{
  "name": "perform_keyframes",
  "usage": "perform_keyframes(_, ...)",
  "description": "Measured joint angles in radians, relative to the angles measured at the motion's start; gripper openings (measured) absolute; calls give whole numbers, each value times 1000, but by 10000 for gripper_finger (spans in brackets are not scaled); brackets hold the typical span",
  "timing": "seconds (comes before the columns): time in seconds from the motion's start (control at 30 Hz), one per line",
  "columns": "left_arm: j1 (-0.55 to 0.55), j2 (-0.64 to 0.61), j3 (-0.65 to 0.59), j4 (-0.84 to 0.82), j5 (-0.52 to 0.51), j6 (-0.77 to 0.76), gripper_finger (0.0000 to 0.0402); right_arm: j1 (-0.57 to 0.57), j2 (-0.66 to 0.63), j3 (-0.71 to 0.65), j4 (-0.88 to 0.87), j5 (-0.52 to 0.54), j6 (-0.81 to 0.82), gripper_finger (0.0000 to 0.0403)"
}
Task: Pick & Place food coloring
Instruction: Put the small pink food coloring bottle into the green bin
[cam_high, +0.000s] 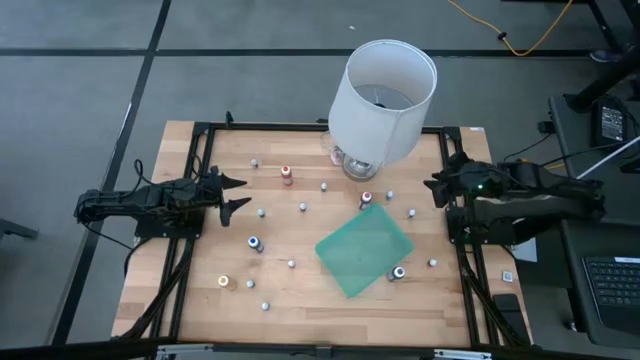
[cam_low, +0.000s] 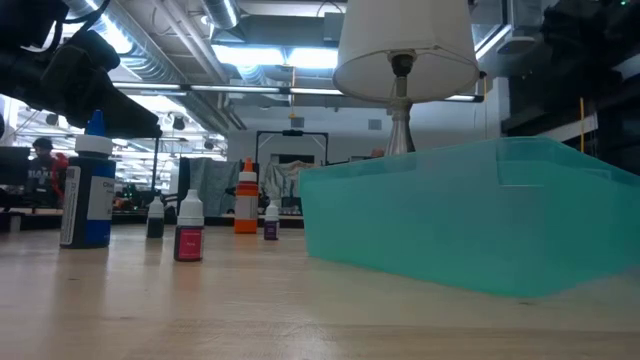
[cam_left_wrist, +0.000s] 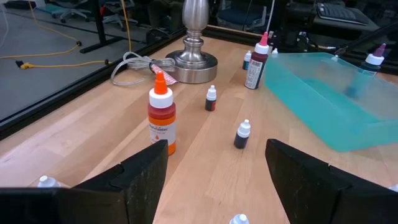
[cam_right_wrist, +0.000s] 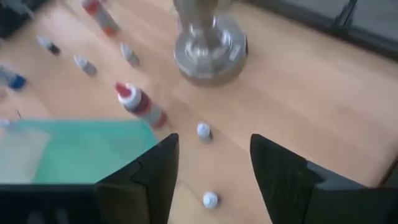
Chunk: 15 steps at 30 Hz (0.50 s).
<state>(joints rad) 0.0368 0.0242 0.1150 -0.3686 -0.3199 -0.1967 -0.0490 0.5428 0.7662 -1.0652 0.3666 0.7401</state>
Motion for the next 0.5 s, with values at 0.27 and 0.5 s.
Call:
perform_keyframes(0.27,0,0,0,0,0,0,265,0,101,1,-64,-75,66,194)
perform_keyframes(0.5,0,0,0,1,0,0,265,16,212,-4,-80,-74,128,194)
